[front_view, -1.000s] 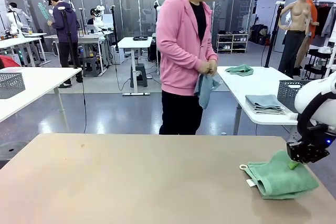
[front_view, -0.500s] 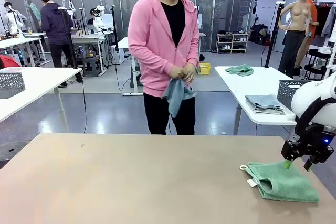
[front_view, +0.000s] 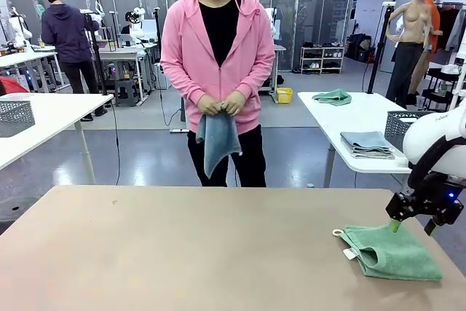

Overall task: Fold the towels and place them in the basket.
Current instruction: Place the folded Towel with hook on the right side of the table, then when a person lays out a Towel with hook on the table, fold it in half twice.

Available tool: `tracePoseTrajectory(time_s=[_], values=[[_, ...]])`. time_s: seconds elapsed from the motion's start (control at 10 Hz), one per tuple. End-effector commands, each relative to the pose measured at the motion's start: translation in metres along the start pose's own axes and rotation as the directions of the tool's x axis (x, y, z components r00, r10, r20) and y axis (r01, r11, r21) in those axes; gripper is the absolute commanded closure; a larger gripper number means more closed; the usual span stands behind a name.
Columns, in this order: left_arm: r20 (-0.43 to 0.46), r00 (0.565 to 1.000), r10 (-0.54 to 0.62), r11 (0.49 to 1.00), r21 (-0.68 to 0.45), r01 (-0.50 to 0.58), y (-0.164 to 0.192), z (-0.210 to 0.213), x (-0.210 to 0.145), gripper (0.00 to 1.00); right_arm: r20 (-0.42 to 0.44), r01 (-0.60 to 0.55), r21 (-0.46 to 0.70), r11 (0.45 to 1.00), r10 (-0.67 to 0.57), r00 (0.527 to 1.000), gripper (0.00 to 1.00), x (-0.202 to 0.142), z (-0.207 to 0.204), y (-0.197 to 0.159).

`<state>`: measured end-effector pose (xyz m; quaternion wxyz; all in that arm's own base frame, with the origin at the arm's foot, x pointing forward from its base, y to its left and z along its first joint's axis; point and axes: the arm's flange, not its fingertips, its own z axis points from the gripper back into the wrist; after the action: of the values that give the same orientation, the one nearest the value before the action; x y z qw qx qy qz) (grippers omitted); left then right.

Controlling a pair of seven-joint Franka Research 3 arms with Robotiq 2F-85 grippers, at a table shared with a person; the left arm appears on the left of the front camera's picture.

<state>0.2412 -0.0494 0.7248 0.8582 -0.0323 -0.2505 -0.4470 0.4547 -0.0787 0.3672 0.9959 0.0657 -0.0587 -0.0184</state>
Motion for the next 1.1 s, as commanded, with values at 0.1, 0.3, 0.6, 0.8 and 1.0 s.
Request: tracePoseTrajectory(time_s=[0.1, 0.3, 0.6, 0.8, 1.0], values=[[-0.005, 1.000, 0.007, 1.000, 0.018, -0.007, -0.001, -0.001, -0.001, 0.03, -0.010, -0.006, 0.002, 1.000, 0.006, 1.000, 0.10, 0.002, -0.001, -0.003], [-0.005, 1.000, 0.007, 1.000, 0.018, -0.007, -0.001, -0.001, -0.001, 0.03, -0.010, -0.006, 0.002, 1.000, 0.006, 1.000, 0.10, 0.002, -0.001, -0.003], [-0.005, 1.000, 0.007, 1.000, 0.018, -0.007, -0.001, -0.001, -0.001, 0.03, -0.010, -0.006, 0.002, 1.000, 0.006, 1.000, 0.10, 0.002, -0.001, -0.003], [-0.005, 1.000, 0.007, 1.000, 0.018, -0.007, -0.001, -0.001, -0.001, 0.03, -0.052, -0.081, 0.010, 0.997, 0.081, 0.995, 0.09, -0.028, 0.025, 0.001], [-0.005, 1.000, 0.007, 1.000, 0.018, -0.007, -0.001, -0.001, -0.001, 0.03, 0.030, -0.182, -0.019, 0.983, 0.182, 0.983, 0.09, -0.065, 0.129, 0.025]])
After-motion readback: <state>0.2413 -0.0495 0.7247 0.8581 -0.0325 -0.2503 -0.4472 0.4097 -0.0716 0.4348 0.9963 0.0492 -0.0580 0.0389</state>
